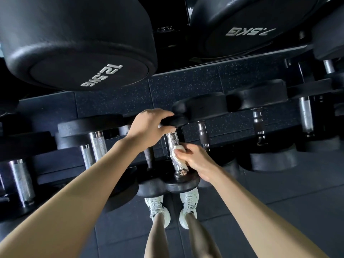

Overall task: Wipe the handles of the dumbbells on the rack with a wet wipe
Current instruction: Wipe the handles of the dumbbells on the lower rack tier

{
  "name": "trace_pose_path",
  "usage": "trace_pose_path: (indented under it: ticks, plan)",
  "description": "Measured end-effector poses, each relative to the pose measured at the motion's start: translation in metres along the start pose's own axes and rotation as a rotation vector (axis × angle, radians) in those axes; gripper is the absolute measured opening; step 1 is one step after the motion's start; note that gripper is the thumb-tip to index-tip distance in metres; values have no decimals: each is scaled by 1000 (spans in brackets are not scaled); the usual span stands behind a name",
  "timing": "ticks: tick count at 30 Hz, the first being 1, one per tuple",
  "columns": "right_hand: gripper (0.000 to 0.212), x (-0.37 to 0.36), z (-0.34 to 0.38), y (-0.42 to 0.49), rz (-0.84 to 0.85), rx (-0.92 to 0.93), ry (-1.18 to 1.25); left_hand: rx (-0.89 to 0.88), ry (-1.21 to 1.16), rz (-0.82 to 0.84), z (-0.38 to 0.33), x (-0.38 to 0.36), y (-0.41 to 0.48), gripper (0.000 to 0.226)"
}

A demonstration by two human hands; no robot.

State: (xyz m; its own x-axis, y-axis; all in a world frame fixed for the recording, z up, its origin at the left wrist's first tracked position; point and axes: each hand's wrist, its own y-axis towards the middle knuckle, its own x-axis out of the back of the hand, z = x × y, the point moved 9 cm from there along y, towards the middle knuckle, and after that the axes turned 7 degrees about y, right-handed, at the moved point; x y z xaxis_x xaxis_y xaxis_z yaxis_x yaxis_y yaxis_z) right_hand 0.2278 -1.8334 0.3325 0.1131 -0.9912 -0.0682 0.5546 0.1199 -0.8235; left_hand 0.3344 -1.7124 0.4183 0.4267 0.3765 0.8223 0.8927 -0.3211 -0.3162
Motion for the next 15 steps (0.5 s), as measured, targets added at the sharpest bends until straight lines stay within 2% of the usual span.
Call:
trace_pose_path:
  ticks: [5,9,15]
  plan:
    - [23,3,0,-1,-92,101,37,33,-78,34,9,-1,-10,45]
    - [25,11,4,-7,-344,253,-242,-8,-119,20,9,-2,-15,46]
    - [25,5,24,-11,-470,328,-258,4,-105,-7,12,1,-8,43]
